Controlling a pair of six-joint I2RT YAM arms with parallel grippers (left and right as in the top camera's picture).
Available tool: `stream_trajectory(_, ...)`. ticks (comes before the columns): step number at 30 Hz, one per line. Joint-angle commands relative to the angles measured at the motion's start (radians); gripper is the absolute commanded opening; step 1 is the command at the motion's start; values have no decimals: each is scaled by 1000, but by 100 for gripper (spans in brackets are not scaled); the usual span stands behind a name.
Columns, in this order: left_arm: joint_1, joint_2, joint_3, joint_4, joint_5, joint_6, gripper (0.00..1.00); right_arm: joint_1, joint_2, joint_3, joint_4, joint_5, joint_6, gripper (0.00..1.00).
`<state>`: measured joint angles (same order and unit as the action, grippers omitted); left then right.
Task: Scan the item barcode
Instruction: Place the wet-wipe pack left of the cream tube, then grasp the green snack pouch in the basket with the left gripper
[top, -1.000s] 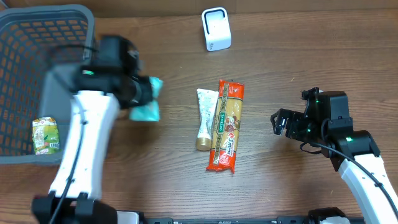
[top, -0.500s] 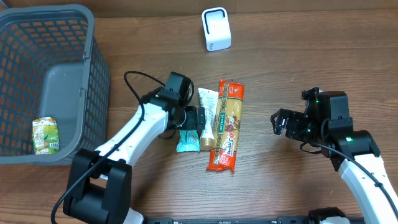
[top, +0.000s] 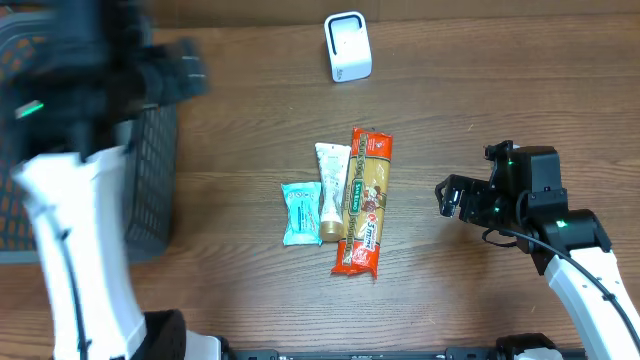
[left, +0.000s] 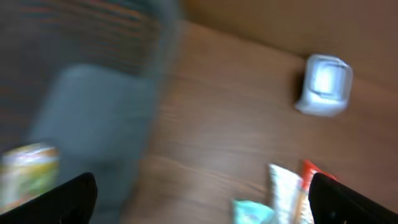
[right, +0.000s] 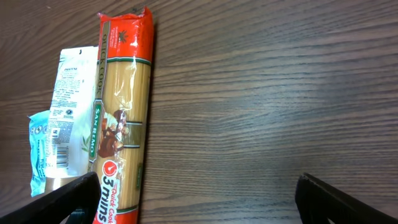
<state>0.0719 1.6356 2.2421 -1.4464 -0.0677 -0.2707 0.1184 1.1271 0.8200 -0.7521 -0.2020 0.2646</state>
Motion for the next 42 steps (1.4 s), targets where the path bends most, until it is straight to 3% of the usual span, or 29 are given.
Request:
stream_trajectory(1, 181, 12, 22, -103, -151, 30, 100, -2, -3, 23, 5, -2, -11, 100)
stream_trajectory(6, 427, 15, -139, -117, -154, -3, 100, -2, -3, 23, 5, -2, -11, 100)
stream_trajectory(8, 495, 14, -227, -56, -134, -5, 90, -2, -3, 23, 5, -2, -11, 100)
stream_trajectory(12, 517, 11, -413, 130, -138, 48, 89, -2, -3, 23, 5, -2, -11, 100)
stream_trajectory(19, 498, 12, -799, 441, -117, 280, 92, -2, -3, 23, 5, -2, -11, 100)
stream_trajectory(22, 510, 12, -904, 523, -120, 344, 100, -2, -3, 23, 5, -2, -11, 100)
stream_trajectory(26, 532, 12, -983, 637, -116, 401, 100, -2, -3, 23, 5, -2, -11, 100)
stream_trajectory(34, 557, 16, -1097, 893, -116, 653, 100, -2, -3, 23, 5, -2, -11, 100)
stream_trajectory(42, 633, 109, -1136, 957, -148, 591, 100, -2, -3, 23, 5, -2, -11, 100)
